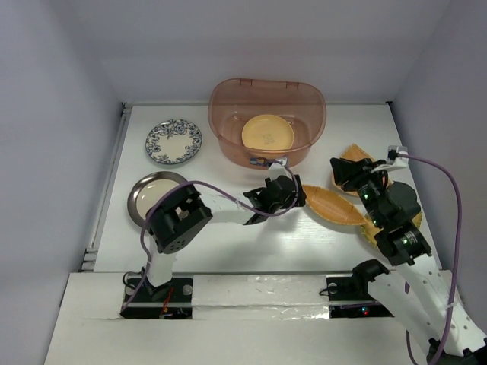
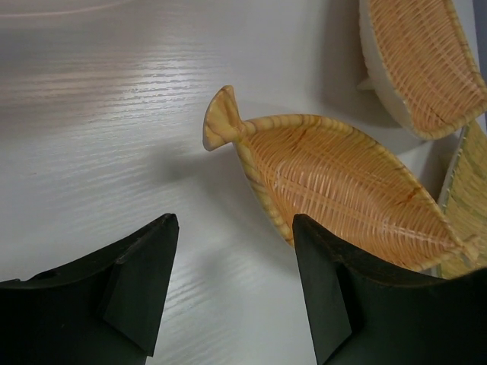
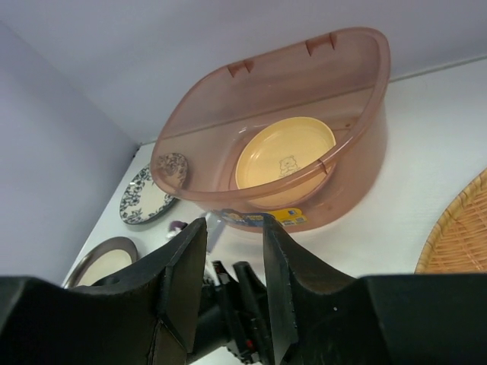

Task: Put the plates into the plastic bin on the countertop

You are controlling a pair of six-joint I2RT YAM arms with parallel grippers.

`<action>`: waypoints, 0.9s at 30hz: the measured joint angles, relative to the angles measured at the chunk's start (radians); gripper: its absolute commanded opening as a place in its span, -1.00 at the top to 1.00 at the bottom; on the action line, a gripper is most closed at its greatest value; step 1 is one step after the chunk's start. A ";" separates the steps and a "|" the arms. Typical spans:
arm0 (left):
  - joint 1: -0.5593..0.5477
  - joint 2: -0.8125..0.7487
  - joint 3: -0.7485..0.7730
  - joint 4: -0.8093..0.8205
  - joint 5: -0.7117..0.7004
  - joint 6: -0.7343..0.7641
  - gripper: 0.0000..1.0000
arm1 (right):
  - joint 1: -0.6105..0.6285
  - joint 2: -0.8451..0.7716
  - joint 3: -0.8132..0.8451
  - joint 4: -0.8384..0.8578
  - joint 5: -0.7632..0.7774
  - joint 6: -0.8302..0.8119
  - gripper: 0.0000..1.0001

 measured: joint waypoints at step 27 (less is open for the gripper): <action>0.000 0.157 0.079 0.135 0.013 -0.081 1.00 | 0.000 0.023 0.000 0.000 -0.059 -0.001 0.20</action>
